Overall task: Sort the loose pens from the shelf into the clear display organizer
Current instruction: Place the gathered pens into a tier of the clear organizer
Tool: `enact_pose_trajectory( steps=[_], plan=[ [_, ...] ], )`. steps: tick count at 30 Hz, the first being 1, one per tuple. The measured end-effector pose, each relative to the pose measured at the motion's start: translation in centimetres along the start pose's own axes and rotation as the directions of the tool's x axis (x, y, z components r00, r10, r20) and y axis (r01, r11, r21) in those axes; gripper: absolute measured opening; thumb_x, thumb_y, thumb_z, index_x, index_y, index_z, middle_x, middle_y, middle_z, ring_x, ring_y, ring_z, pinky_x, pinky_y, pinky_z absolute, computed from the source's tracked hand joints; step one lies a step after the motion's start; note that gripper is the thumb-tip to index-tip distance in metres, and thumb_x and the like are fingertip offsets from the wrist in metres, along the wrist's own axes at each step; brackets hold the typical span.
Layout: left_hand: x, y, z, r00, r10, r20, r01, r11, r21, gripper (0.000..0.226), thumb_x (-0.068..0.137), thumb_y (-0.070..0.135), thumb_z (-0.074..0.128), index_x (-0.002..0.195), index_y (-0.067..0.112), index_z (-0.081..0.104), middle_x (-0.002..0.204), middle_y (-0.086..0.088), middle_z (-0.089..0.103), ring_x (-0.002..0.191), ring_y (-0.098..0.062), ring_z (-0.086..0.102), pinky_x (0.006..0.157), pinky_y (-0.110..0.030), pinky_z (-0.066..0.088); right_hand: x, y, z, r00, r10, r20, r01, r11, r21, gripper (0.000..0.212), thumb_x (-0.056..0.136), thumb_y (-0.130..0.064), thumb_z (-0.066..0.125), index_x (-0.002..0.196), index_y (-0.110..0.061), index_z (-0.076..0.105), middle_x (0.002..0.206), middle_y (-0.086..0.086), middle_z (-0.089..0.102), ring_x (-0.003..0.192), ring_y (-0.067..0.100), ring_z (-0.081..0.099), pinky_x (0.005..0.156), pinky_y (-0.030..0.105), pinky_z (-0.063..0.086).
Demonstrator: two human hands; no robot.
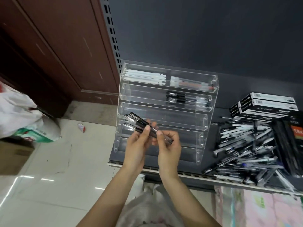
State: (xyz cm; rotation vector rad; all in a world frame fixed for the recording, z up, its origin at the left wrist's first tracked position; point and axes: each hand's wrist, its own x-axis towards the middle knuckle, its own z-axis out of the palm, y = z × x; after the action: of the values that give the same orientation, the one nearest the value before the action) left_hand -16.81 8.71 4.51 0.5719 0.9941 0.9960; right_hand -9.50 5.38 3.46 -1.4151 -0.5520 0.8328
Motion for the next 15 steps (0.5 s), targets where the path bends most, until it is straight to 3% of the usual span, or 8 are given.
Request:
enact_pose_trajectory(
  steps=[2, 5, 10, 13, 15],
  plan=[
    [0.0, 0.1, -0.5, 0.999, 0.026, -0.042, -0.022, 0.995, 0.100, 0.025, 0.094, 0.016, 0.053, 0.105, -0.001, 0.067, 0.097, -0.014, 0.072, 0.080, -0.018, 0.067, 0.070, -0.020, 0.054, 0.1, 0.3, -0.2, 0.998, -0.008, 0.065, 0.011, 0.999, -0.048, 0.007, 0.089, -0.015, 0.063, 0.089, -0.013, 0.057, 0.076, 0.001, 0.068, 0.068, 0.013, 0.067, 0.067, 0.023, 0.053],
    [0.0, 0.5, -1.0, 0.998, 0.037, -0.053, -0.028, 0.989, 0.147, 0.026, 0.093, 0.016, 0.056, 0.108, -0.002, 0.067, 0.096, -0.013, 0.072, 0.086, -0.018, 0.069, 0.071, -0.019, 0.053, 0.8, 0.2, -1.3, 0.976, -0.028, 0.214, 0.072, 0.977, -0.201, 0.007, 0.089, -0.021, 0.064, 0.090, -0.015, 0.059, 0.082, -0.002, 0.068, 0.076, 0.010, 0.067, 0.071, 0.029, 0.055],
    [0.6, 0.1, -1.0, 0.991, 0.073, -0.115, -0.053, 0.985, 0.167, 0.015, 0.089, 0.011, 0.060, 0.097, 0.002, 0.070, 0.087, -0.013, 0.072, 0.077, -0.013, 0.070, 0.065, -0.017, 0.053, 3.2, -1.1, -2.7, 0.901, -0.066, 0.430, 0.281, 0.842, -0.460, 0.004, 0.085, -0.019, 0.069, 0.085, -0.021, 0.065, 0.079, -0.013, 0.069, 0.077, -0.002, 0.064, 0.070, 0.009, 0.046],
    [1.4, 0.0, -1.0, 0.984, 0.068, -0.163, -0.038, 0.983, 0.179, 0.011, 0.087, 0.011, 0.064, 0.087, 0.001, 0.068, 0.082, -0.019, 0.062, 0.067, -0.008, 0.068, 0.061, -0.016, 0.052, 4.6, -1.6, -2.9, 0.868, -0.048, 0.494, 0.350, 0.764, -0.542, 0.008, 0.084, -0.017, 0.070, 0.090, -0.021, 0.070, 0.082, -0.017, 0.070, 0.078, -0.006, 0.064, 0.069, 0.004, 0.043],
    [1.8, 0.2, -1.0, 0.986, 0.048, -0.162, -0.027, 0.991, 0.132, 0.010, 0.087, 0.013, 0.063, 0.088, 0.004, 0.069, 0.083, -0.016, 0.066, 0.073, -0.010, 0.069, 0.065, -0.019, 0.054, 5.6, -2.6, -2.8, 0.859, -0.082, 0.505, 0.391, 0.743, -0.544, 0.014, 0.084, -0.017, 0.070, 0.096, -0.023, 0.072, 0.085, -0.018, 0.070, 0.079, -0.007, 0.064, 0.071, 0.003, 0.043]
  ],
)
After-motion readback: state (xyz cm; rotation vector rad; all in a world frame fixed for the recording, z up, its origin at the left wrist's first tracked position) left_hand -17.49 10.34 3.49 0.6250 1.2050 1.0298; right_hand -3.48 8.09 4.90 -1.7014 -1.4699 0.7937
